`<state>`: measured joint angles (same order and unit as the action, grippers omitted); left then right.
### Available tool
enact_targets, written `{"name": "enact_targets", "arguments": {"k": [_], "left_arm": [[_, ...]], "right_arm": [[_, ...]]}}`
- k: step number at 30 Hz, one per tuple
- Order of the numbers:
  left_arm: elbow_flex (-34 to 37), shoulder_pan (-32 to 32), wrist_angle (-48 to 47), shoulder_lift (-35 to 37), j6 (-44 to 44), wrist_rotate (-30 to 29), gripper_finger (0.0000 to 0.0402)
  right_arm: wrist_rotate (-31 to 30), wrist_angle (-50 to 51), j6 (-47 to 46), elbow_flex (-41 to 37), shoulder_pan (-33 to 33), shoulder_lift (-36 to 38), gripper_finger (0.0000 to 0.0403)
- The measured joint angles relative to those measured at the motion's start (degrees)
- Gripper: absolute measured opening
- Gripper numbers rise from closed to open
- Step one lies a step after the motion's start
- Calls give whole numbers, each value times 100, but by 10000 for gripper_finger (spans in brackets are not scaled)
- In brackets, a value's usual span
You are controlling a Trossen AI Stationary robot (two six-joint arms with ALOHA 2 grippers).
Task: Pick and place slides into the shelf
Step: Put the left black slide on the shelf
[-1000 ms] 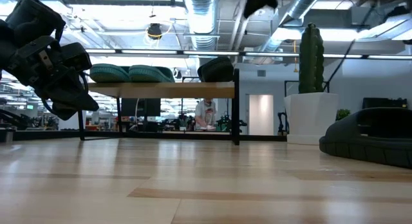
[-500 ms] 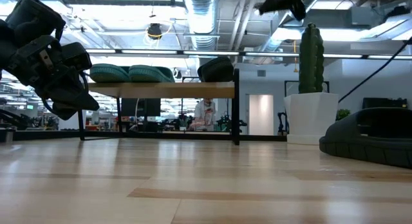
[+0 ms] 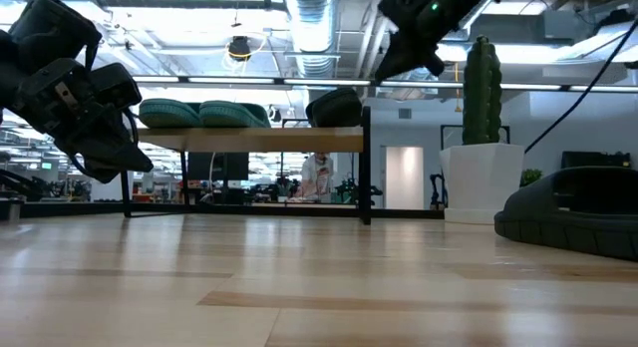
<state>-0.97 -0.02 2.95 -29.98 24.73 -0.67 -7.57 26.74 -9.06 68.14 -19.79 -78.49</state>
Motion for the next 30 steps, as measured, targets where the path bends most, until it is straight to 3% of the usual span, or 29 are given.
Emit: {"name": "enact_targets", "arguments": {"k": [30], "left_arm": [[0,-1,-113,0,-7,0,0]], "right_arm": [[107,-338,61,4,-344,-778,0]]}}
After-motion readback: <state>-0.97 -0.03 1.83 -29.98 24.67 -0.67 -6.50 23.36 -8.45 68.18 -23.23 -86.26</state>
